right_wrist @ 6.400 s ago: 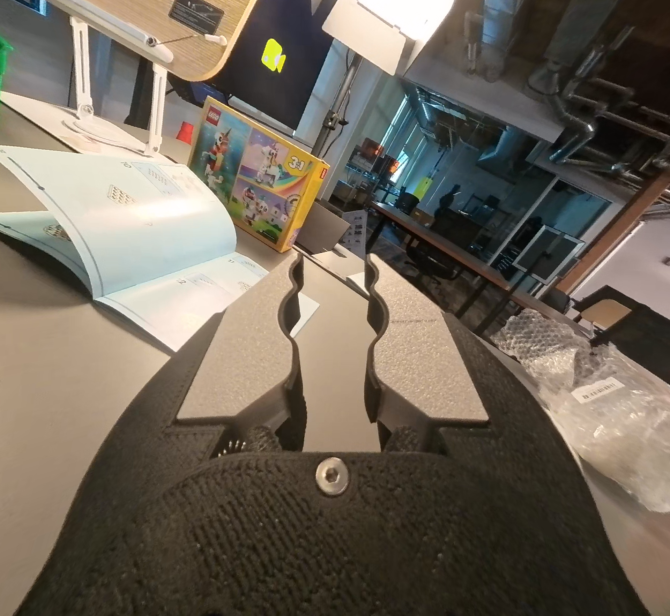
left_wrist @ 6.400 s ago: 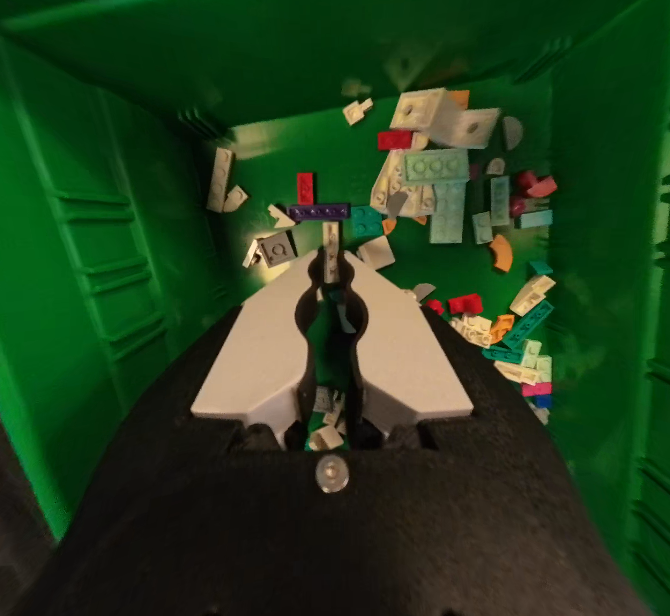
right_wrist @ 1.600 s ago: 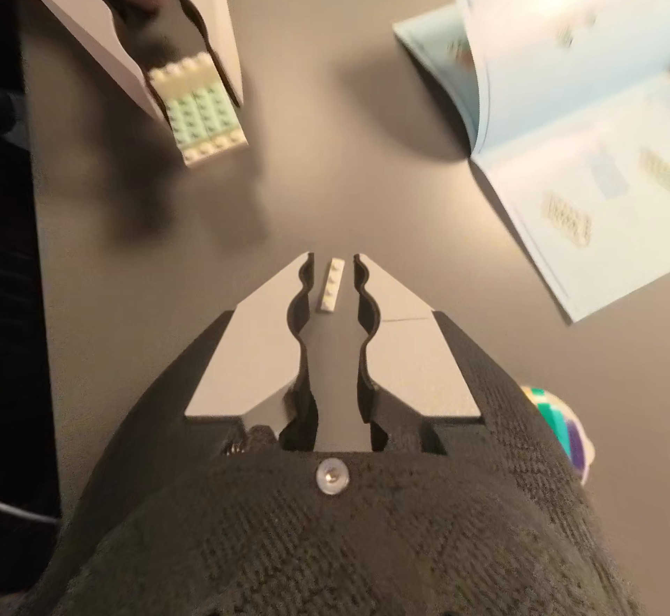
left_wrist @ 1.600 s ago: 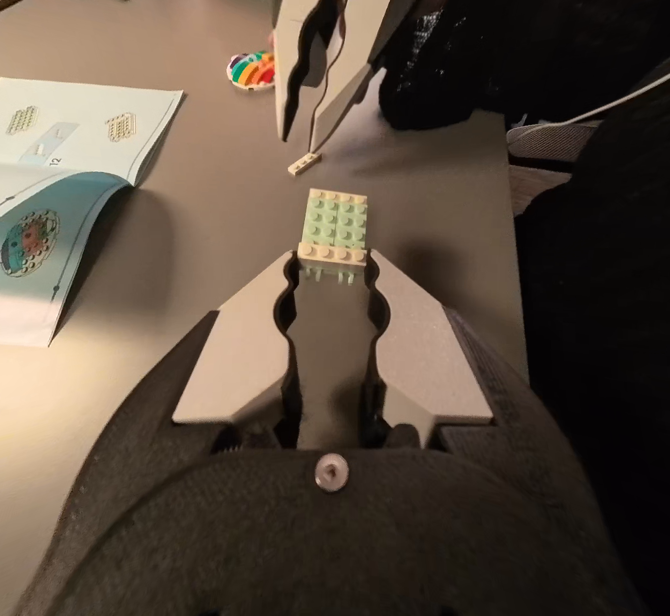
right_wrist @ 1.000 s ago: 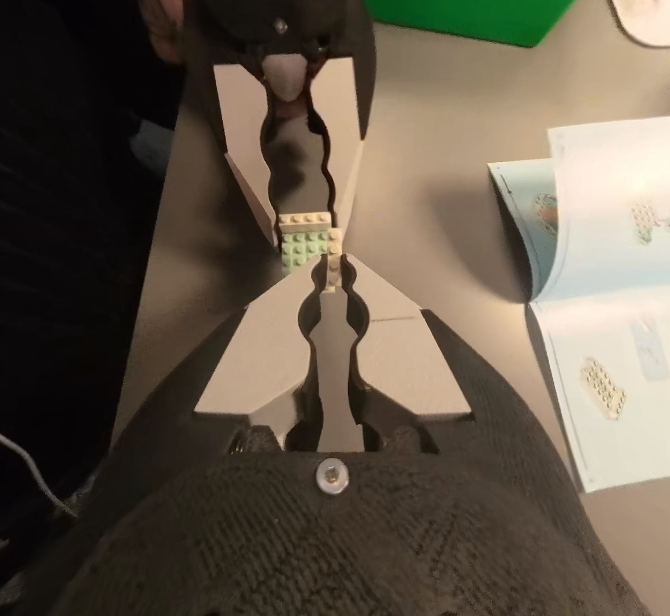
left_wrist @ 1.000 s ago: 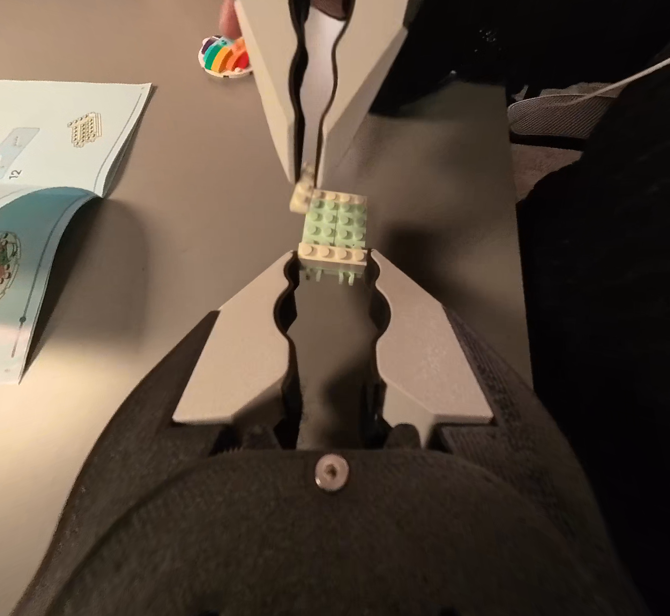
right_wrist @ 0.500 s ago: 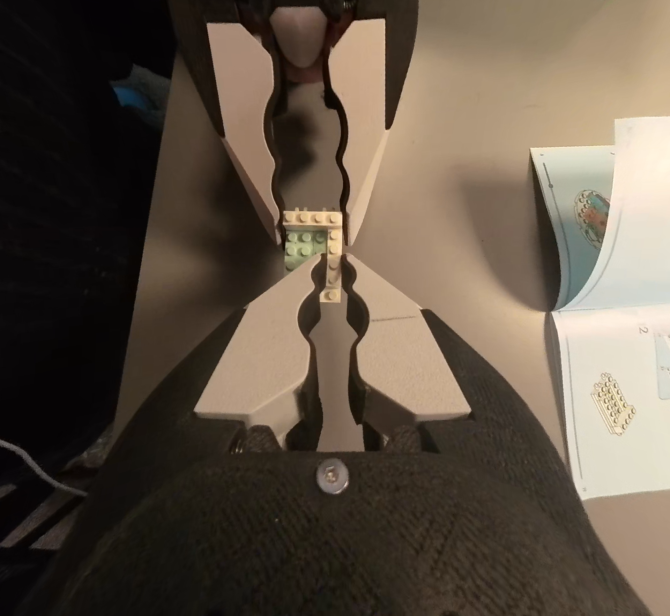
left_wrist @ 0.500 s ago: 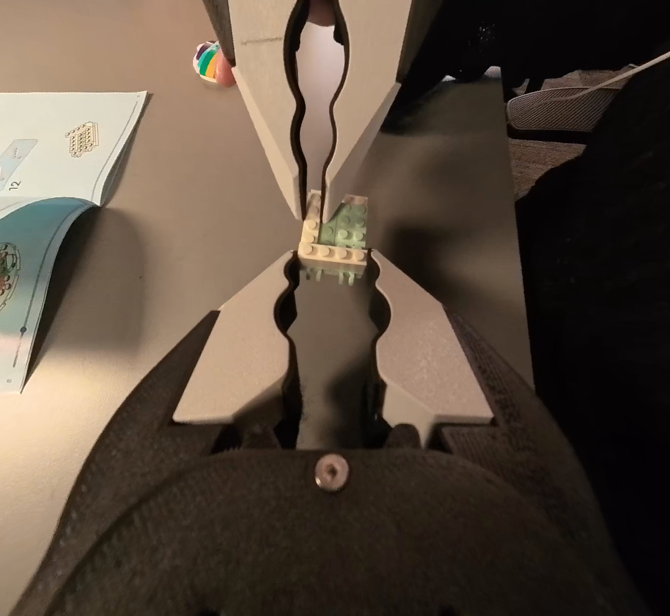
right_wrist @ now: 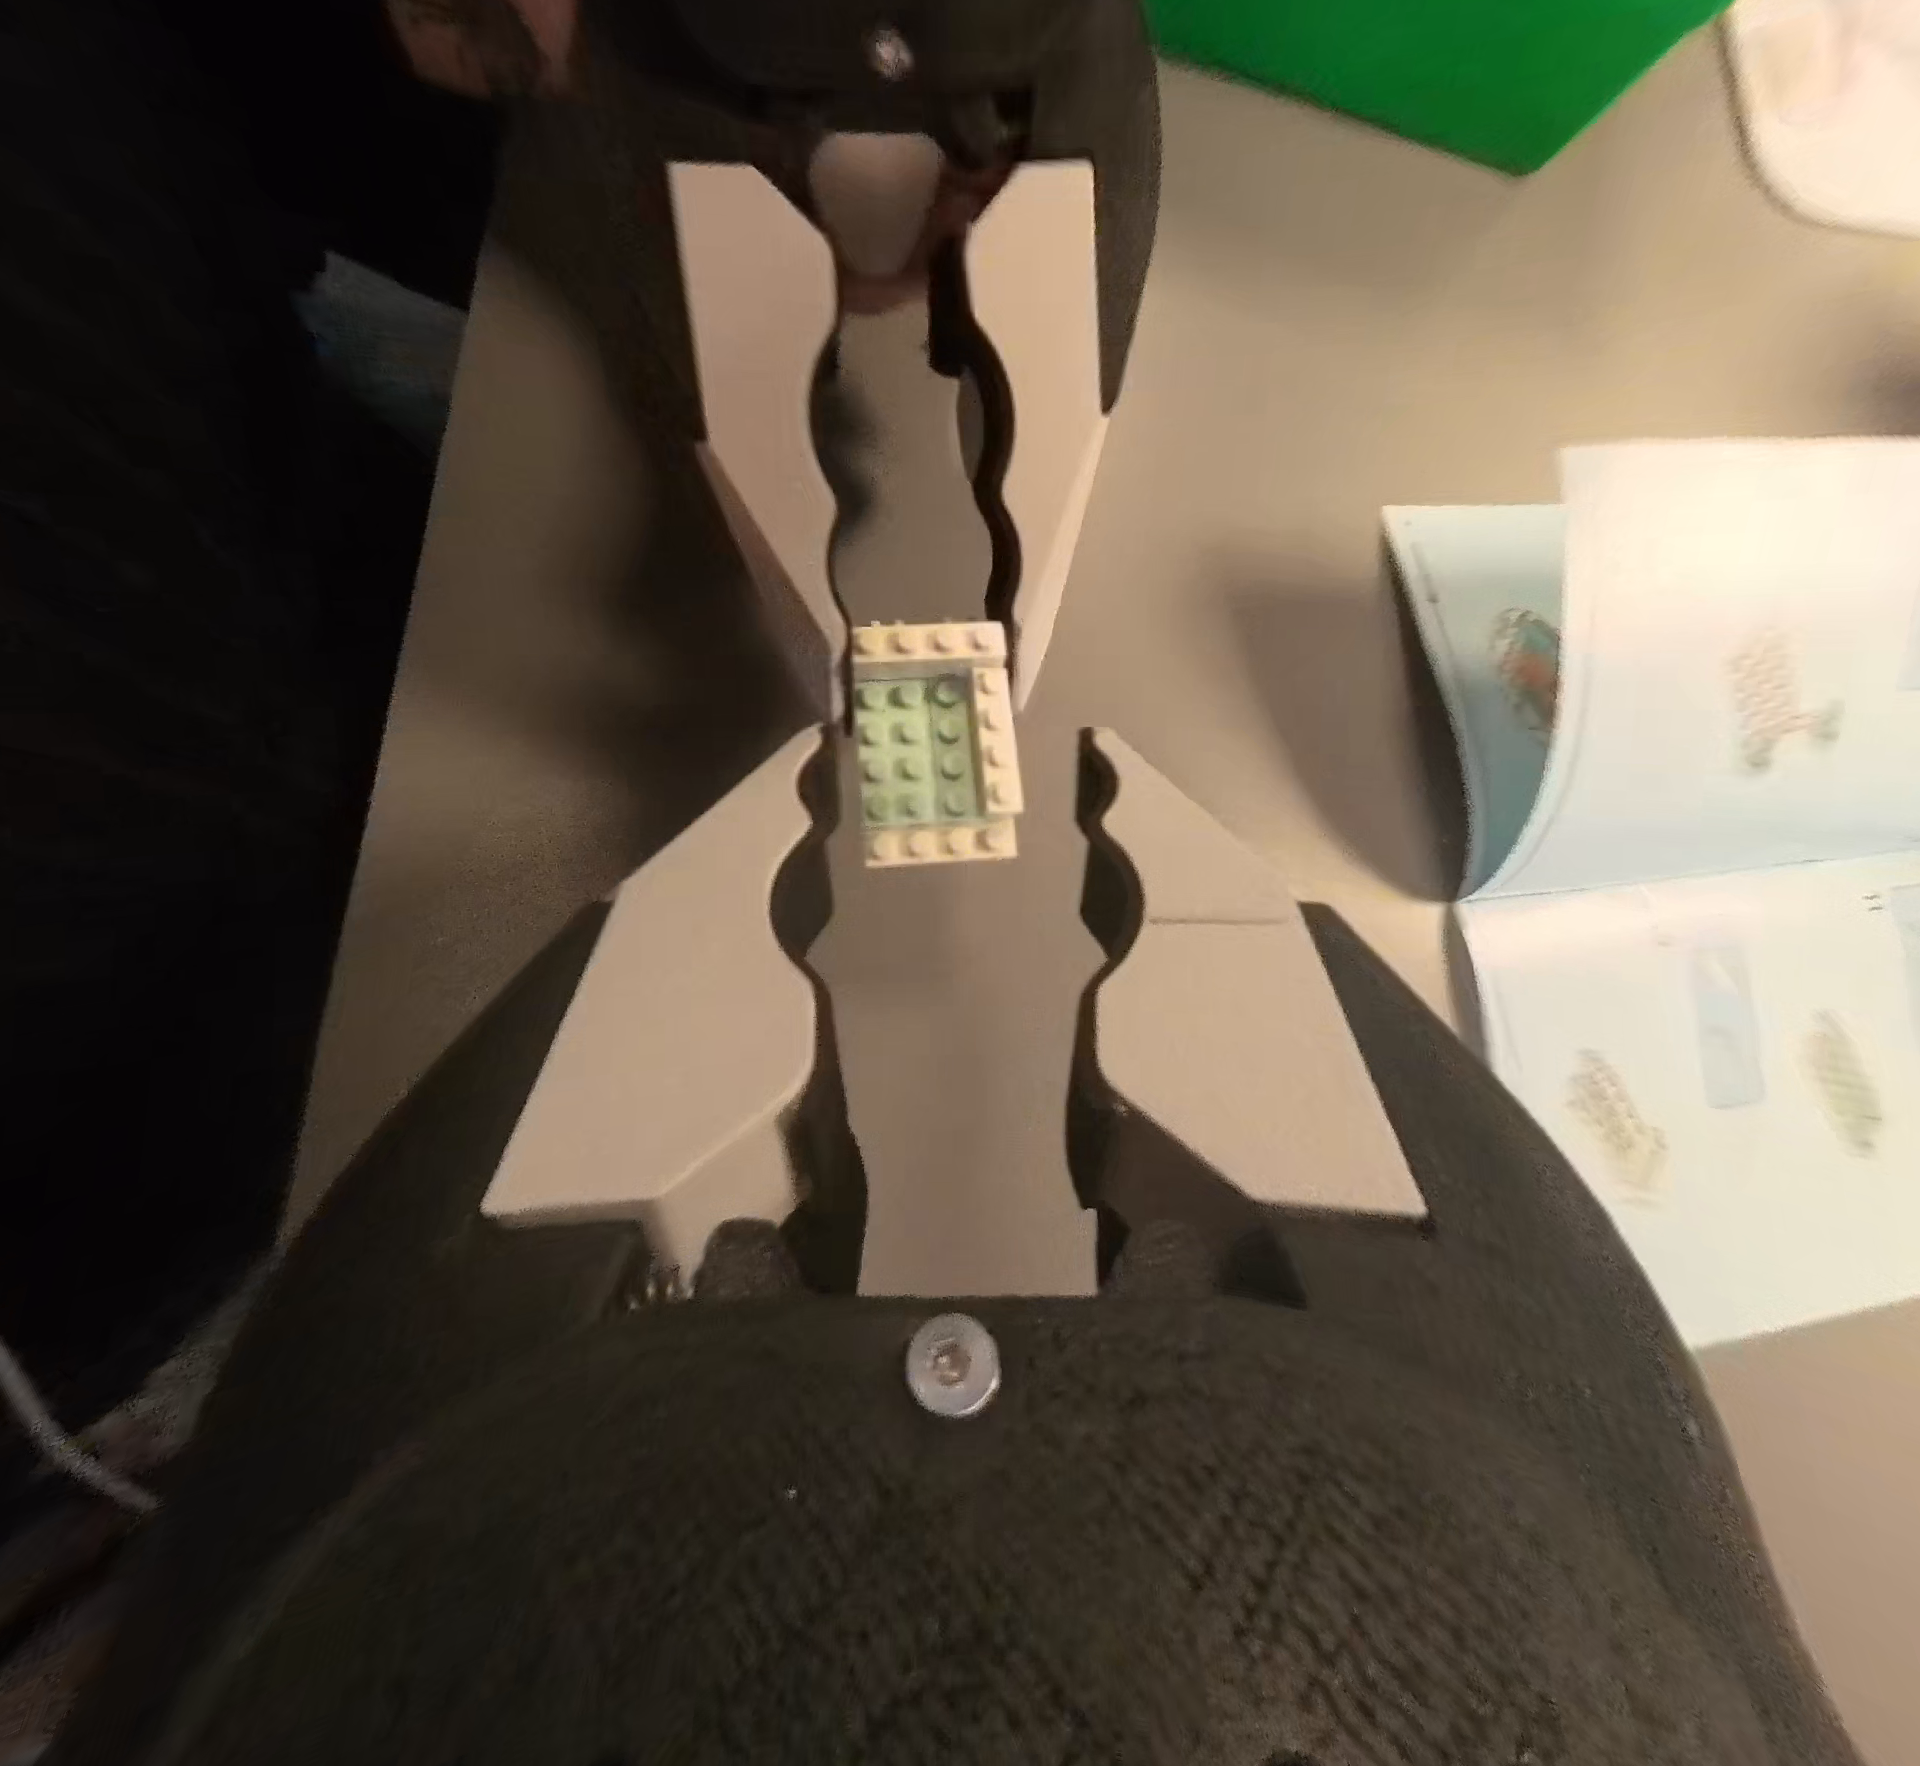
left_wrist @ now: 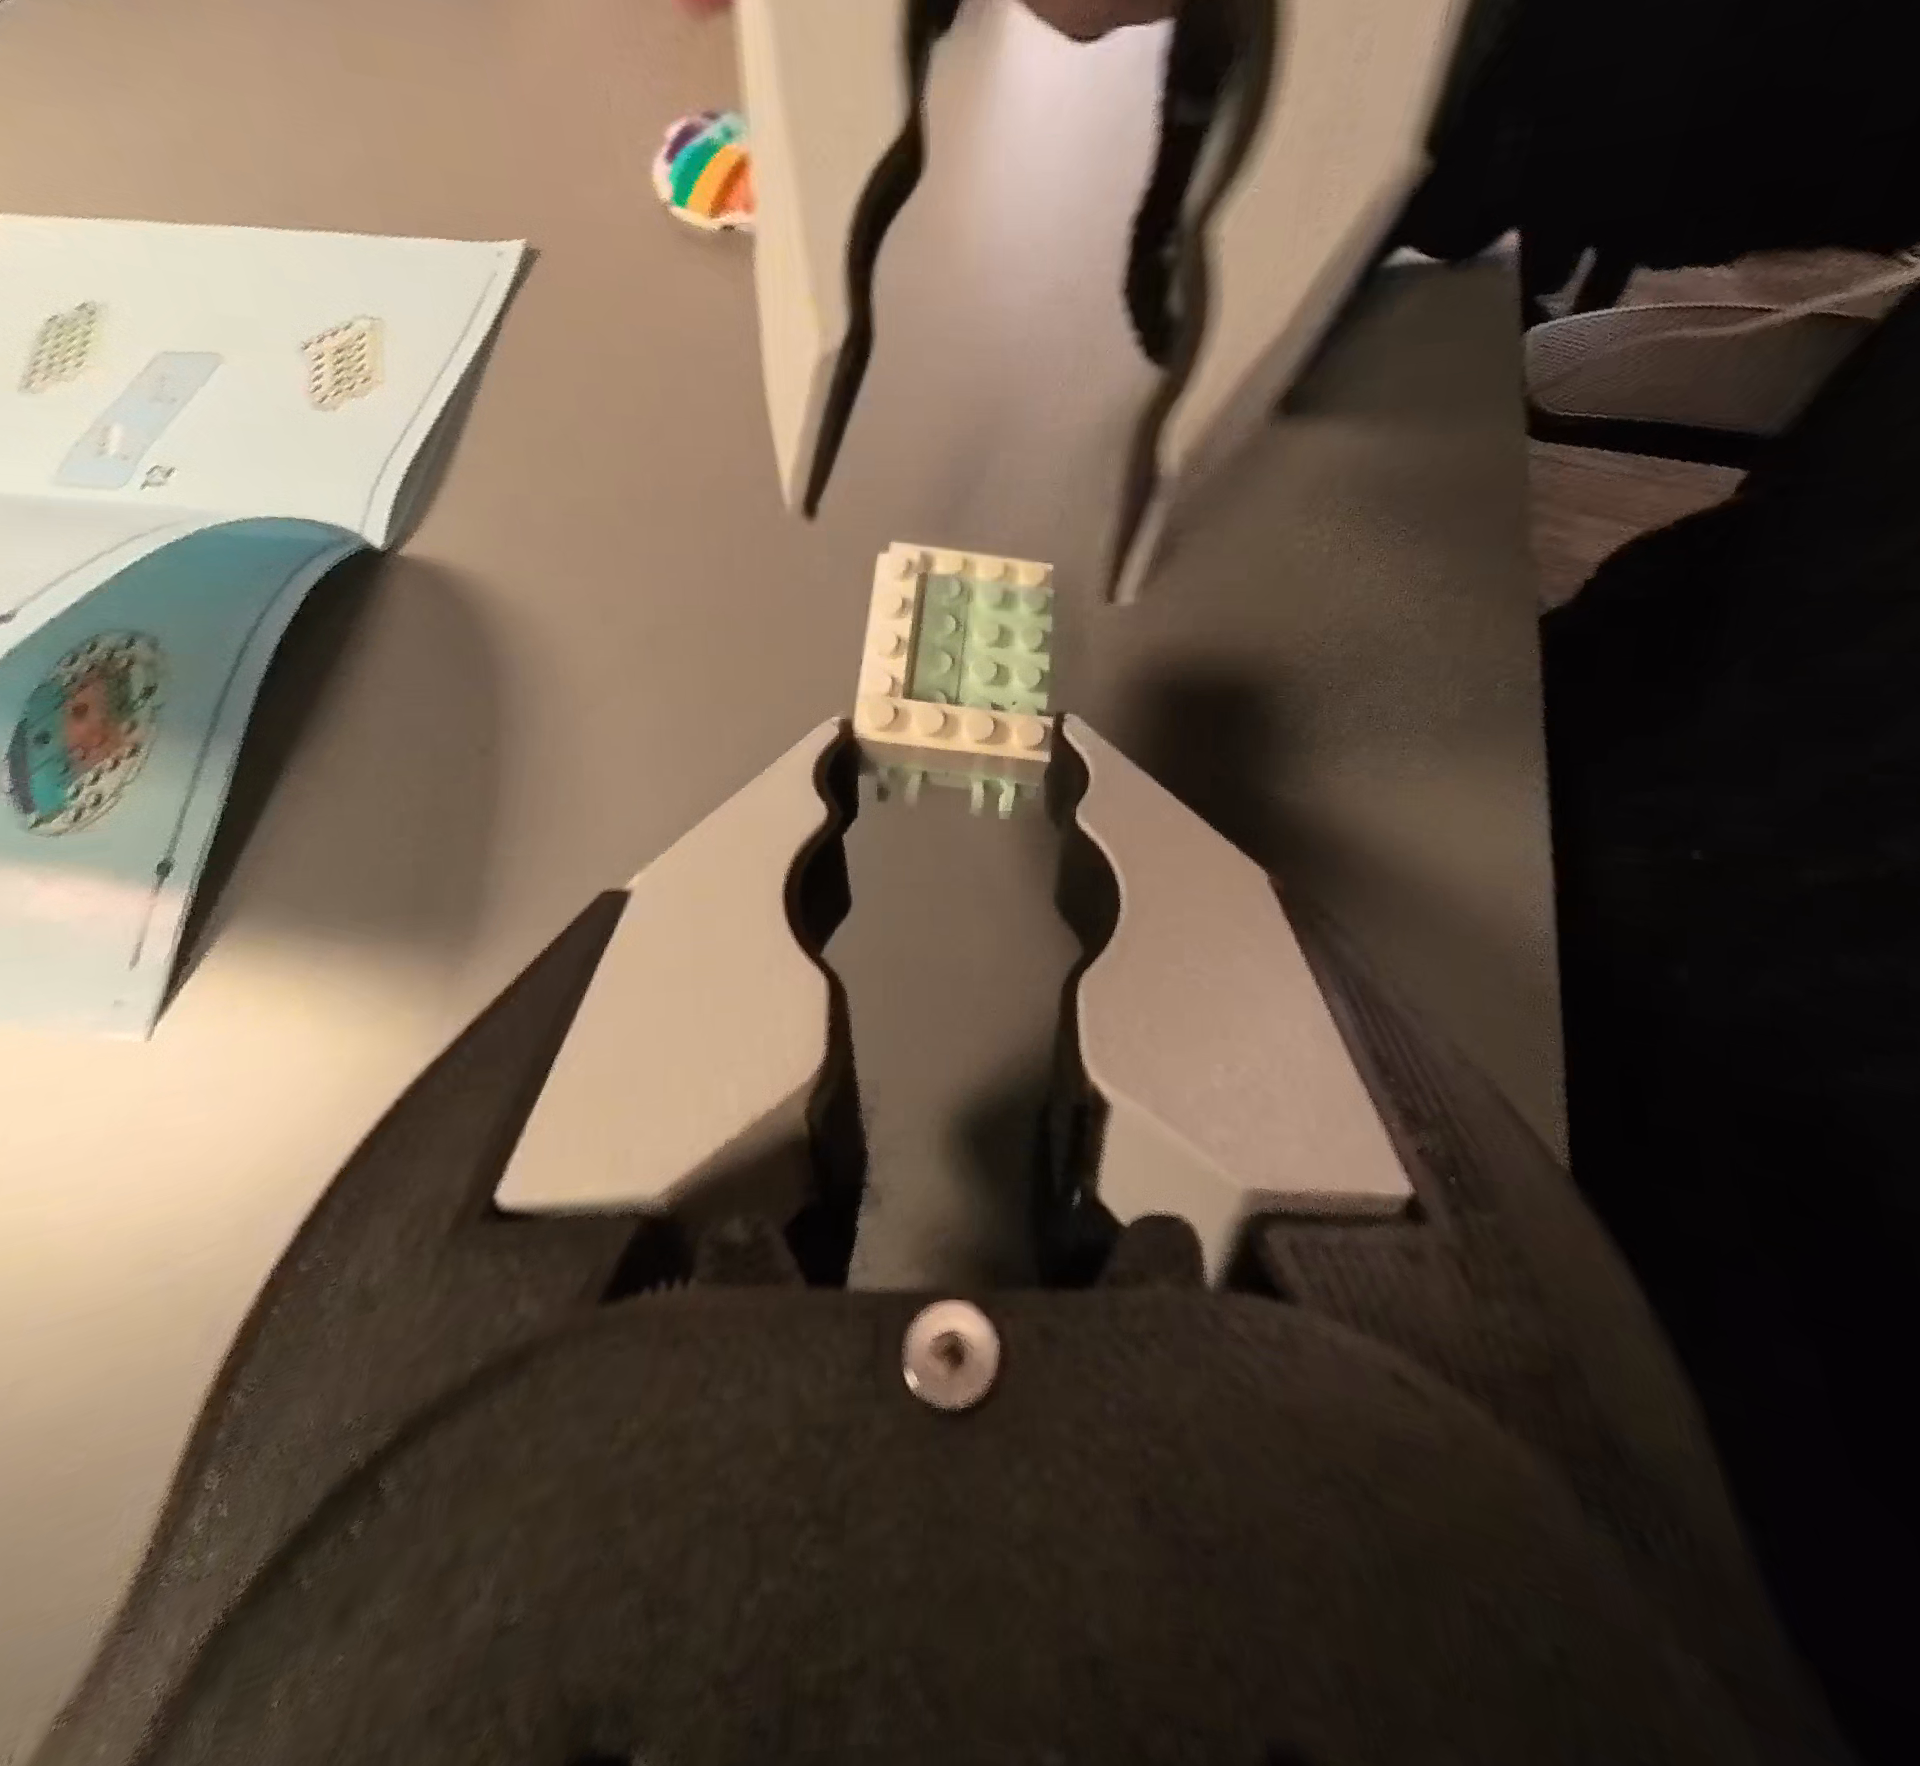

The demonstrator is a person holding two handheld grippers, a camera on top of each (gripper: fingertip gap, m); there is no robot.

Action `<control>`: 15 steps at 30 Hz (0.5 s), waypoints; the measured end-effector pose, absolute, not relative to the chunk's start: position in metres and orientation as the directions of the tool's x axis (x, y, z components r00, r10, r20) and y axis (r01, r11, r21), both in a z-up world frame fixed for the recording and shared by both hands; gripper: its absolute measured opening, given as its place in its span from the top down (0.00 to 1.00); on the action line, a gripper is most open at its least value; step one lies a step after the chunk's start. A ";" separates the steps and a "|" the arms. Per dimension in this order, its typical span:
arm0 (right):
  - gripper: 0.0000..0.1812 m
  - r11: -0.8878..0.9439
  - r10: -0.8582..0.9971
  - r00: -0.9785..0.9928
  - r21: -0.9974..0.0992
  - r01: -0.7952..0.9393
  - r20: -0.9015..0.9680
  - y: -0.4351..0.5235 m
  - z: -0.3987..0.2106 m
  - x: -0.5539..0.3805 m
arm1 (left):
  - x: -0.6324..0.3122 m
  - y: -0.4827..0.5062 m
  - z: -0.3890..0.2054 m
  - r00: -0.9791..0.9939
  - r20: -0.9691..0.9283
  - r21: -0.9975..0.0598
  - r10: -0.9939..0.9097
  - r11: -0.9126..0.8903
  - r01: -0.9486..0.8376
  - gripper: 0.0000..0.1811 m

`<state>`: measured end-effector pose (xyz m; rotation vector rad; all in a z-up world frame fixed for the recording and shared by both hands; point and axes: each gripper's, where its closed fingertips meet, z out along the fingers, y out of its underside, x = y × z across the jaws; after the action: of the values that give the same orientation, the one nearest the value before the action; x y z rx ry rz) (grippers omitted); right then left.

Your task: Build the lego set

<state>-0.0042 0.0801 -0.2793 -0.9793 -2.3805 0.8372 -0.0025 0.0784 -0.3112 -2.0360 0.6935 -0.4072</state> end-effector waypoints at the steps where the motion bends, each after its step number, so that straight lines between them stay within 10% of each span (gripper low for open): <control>1: 0.72 0.605 0.717 -0.659 -0.672 0.426 0.228 0.079 -0.276 -0.004 | -0.007 0.081 -0.310 0.806 0.024 -0.850 -0.592 -0.437 -0.295 0.80; 7: 0.63 0.938 0.345 -0.473 -0.275 0.213 0.810 0.093 -0.279 -0.025 | -0.028 0.092 -0.297 0.871 0.090 -0.859 -0.482 -0.480 -0.178 0.80; 15: 0.75 0.962 0.092 -0.337 0.004 0.274 0.937 0.108 -0.285 -0.050 | -0.028 0.096 -0.291 0.880 0.144 -0.860 -0.453 -0.498 -0.116 0.80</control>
<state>-0.0495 0.1082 -0.2846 -0.2648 -1.9138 -0.1893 -0.0276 0.0958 -0.2909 -2.0730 0.4111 -0.4374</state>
